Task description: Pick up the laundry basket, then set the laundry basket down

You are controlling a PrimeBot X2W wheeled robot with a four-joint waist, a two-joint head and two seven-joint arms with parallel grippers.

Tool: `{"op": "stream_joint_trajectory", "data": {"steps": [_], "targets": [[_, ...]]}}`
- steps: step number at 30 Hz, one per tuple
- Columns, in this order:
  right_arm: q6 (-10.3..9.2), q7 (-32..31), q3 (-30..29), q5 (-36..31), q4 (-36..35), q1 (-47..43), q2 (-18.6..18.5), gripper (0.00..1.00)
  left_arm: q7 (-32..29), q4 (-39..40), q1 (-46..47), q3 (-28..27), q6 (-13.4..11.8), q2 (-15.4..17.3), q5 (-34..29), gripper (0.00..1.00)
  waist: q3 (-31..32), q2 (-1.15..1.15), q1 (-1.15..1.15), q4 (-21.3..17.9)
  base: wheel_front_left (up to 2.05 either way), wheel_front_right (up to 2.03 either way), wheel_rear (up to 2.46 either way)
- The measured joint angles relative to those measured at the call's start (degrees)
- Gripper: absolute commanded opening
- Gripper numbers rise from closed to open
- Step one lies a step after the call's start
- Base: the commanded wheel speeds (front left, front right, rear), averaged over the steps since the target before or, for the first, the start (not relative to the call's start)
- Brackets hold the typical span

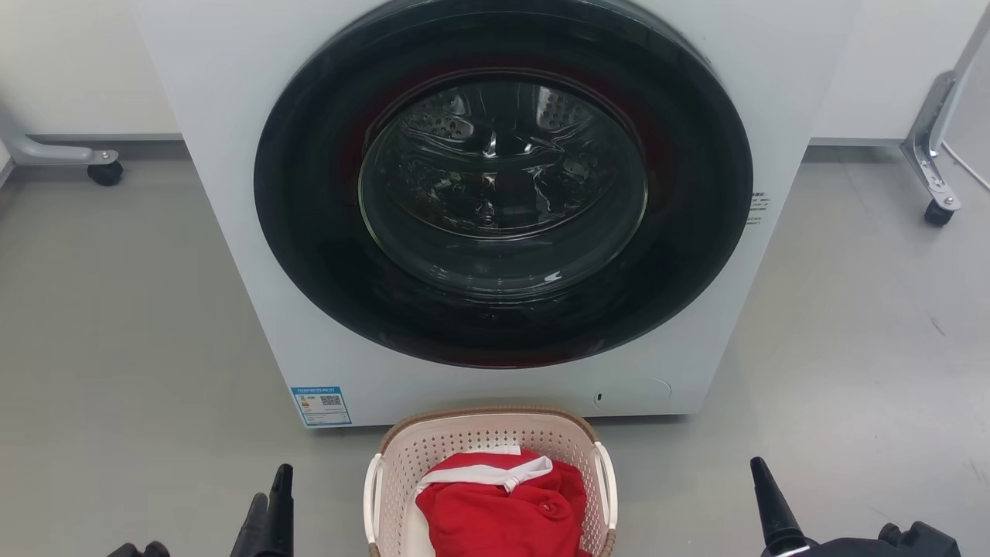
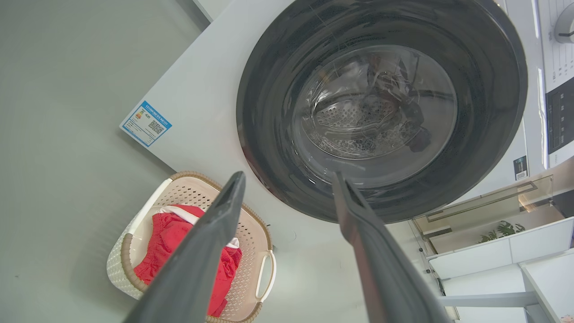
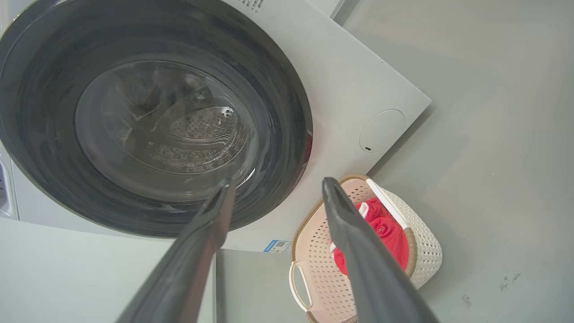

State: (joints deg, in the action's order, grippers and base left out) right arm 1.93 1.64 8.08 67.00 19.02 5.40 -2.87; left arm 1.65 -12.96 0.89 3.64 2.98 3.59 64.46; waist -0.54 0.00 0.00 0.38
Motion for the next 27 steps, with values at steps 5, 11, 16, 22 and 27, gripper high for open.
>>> {"op": "stream_joint_trajectory", "data": {"steps": [5,11,16,22,27], "targets": [[-0.98,1.02,1.98,-4.59,0.03,0.19,-0.35,1.0,1.03,0.67,0.0,1.8,-0.82,0.65,-6.0,1.0,-0.06,0.0,0.0,0.01,0.0,0.0,0.0],[-1.91,2.09,4.36,-10.02,0.32,0.81,-0.69,1.0,2.07,1.02,0.0,3.6,-2.02,1.56,-12.66,1.0,-0.09,0.0,0.0,0.01,0.0,0.0,0.0],[-2.5,3.18,6.17,-14.24,0.37,1.29,-0.8,1.0,3.16,1.31,-0.02,4.54,-2.78,1.75,-17.62,1.0,-0.08,0.0,0.0,0.04,0.0,0.0,0.0],[-3.47,4.54,8.12,-19.04,0.54,1.35,-0.85,1.0,4.56,1.89,-0.2,5.64,-3.86,1.86,-23.06,1.0,-0.02,0.0,0.0,0.09,0.0,0.0,0.0],[-4.03,5.59,9.73,-22.94,0.63,1.47,-0.88,1.0,5.59,2.3,-0.26,6.47,-4.57,1.97,-27.35,1.0,0.02,0.0,0.0,0.12,0.0,0.0,0.0]]}}
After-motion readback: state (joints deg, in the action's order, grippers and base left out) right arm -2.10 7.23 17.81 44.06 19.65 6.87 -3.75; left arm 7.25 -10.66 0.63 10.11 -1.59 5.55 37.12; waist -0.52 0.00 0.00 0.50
